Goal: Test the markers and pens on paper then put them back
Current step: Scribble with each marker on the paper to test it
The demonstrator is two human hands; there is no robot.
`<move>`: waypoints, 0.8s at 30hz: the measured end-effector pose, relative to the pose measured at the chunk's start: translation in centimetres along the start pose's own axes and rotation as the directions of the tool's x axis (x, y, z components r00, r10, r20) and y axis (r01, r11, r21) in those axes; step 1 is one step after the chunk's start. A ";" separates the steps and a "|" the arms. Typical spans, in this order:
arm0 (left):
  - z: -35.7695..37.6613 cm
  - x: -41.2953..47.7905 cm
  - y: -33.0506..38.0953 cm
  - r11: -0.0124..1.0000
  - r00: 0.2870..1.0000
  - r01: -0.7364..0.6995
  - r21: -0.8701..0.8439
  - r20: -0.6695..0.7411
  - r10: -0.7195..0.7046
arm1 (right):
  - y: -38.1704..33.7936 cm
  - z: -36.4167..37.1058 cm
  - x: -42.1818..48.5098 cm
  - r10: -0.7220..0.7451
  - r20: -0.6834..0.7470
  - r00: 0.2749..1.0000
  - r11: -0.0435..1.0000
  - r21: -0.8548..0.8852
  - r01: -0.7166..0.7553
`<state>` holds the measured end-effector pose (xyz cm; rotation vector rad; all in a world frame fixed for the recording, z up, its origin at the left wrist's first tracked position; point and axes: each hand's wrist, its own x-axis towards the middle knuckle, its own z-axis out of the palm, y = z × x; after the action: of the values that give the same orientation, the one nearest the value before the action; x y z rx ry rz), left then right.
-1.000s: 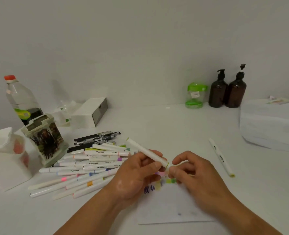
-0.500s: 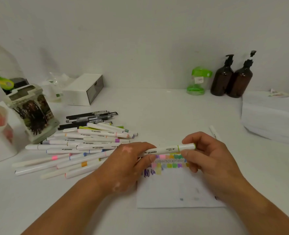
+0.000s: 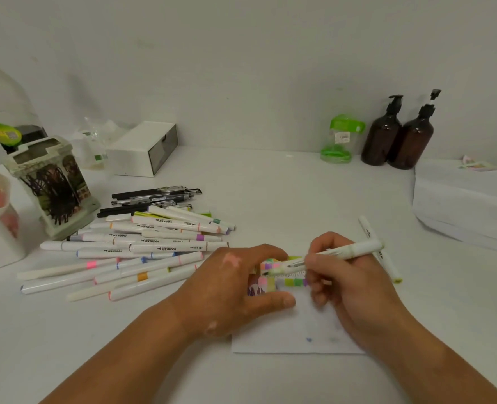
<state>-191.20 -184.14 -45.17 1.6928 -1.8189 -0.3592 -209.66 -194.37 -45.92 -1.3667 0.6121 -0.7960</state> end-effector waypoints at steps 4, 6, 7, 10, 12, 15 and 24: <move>-0.1 -0.3 -0.9 0.986 0.992 0.069 0.153 0.095 -0.085 | -0.2 -1.1 0.1 0.031 -0.078 0.996 0.999 0.039 -0.028; 0.2 -0.2 -0.9 0.978 0.986 0.089 0.188 0.120 -0.112 | -0.1 -0.7 -0.1 0.066 -0.014 0.998 0.997 -0.032 -0.067; 0.3 -0.1 -0.9 0.975 0.985 0.099 0.197 0.123 -0.124 | 0.0 -0.4 -0.2 0.079 0.009 0.997 0.994 -0.077 -0.079; 0.5 0.0 -0.8 0.971 0.979 0.117 0.210 0.140 -0.148 | 0.3 0.2 -0.4 0.070 -0.010 0.998 0.945 -0.319 -0.069; 0.5 0.1 -0.8 0.967 0.975 0.126 0.220 0.154 -0.162 | 0.5 0.2 -0.5 0.059 -0.025 0.998 0.915 -0.399 -0.064; 0.6 0.3 -0.9 0.960 0.971 0.134 0.245 0.160 -0.176 | 0.4 0.4 -0.6 0.082 -0.043 0.996 0.925 -0.370 -0.092; 0.6 0.2 -0.8 0.957 0.966 0.162 0.241 0.162 -0.204 | 0.4 0.7 -0.8 0.035 -0.029 0.999 0.829 -0.558 -0.045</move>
<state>-190.92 -184.64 -46.09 2.0550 -1.8981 -0.4126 -209.54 -193.36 -46.33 -1.8751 0.9352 -0.6131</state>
